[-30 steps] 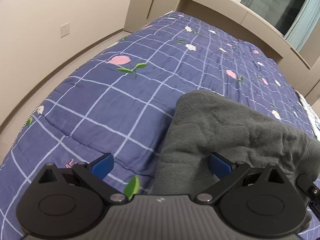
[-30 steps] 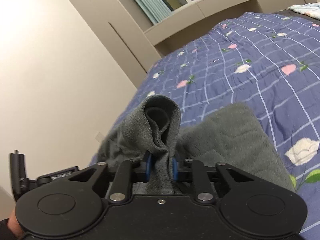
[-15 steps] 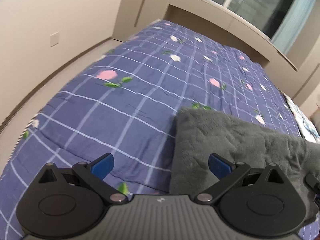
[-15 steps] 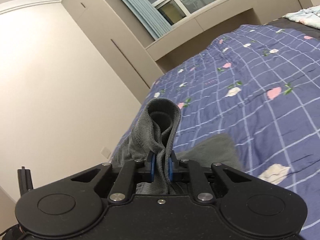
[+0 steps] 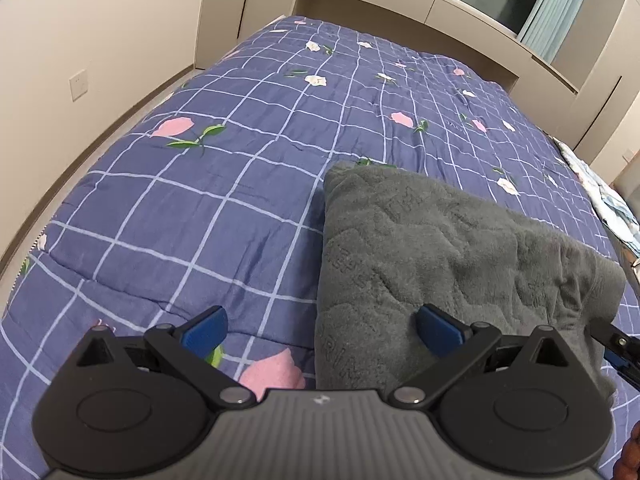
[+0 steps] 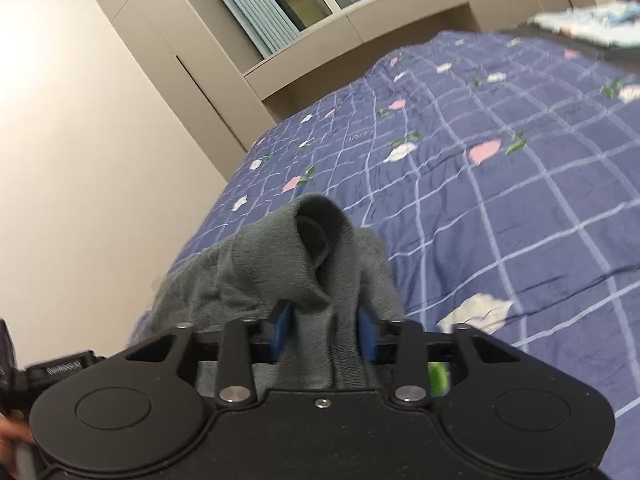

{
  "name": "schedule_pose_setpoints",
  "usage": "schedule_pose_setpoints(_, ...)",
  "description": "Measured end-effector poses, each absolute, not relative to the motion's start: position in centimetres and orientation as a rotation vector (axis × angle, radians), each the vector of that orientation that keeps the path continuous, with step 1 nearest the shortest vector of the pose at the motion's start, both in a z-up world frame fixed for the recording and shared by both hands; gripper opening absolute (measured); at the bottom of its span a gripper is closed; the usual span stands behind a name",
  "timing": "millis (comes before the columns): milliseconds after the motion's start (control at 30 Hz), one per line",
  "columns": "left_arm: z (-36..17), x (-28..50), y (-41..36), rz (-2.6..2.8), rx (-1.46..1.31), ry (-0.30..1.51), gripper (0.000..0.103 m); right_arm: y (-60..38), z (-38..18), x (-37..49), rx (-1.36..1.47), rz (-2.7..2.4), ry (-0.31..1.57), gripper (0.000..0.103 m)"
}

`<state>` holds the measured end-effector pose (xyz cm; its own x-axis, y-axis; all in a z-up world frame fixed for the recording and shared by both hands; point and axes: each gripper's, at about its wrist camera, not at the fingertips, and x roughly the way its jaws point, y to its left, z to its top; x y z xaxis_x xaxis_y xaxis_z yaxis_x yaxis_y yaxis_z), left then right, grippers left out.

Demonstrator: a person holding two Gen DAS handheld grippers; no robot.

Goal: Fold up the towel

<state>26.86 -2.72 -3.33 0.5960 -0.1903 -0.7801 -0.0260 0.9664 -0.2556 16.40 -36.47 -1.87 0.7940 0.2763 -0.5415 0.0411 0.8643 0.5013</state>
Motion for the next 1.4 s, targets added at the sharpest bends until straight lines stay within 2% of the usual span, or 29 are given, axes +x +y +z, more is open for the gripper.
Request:
schedule_pose_setpoints(33, -3.0, 27.0, -2.7, -0.097, -0.256, 0.927, 0.102, -36.4, -1.6, 16.2, 0.503, 0.121, 0.64, 0.072)
schedule_pose_setpoints(67, -2.7, 27.2, -2.6, -0.096, -0.257, 0.92, 0.102, -36.4, -1.3, 15.9, 0.488, 0.112, 0.626, 0.082)
schedule_pose_setpoints(233, -1.2, 28.9, -3.6, -0.098, -0.236, 0.876, 0.102, -36.4, 0.7, 15.5, 0.418, 0.088, 0.559, 0.1)
schedule_pose_setpoints(433, -0.4, 31.4, -7.6, -0.155, -0.133, 0.847, 0.102, -34.7, 2.2, 17.8, 0.287, 0.055, 0.542, 0.102)
schedule_pose_setpoints(600, -1.6, 33.0, -10.6, -0.143, -0.047, 0.848, 0.102, -33.7, 0.6, 21.0, 0.165, -0.028, 0.591, 0.102)
schedule_pose_setpoints(900, -5.4, 34.5, -10.8, -0.112, -0.074, 0.889, 0.103, -35.1, -3.4, 24.1, 0.157, -0.05, 0.661, 0.102)
schedule_pose_setpoints(1133, -5.8, 34.4, -11.0, -0.108, -0.061, 0.867, 0.103, -35.8, -5.4, 24.1, 0.231, -0.038, 0.65, 0.102)
schedule_pose_setpoints(1400, -3.5, 32.4, -9.8, -0.127, -0.117, 0.865, 0.102, -34.9, -2.3, 22.0, 0.191, -0.045, 0.595, 0.102)
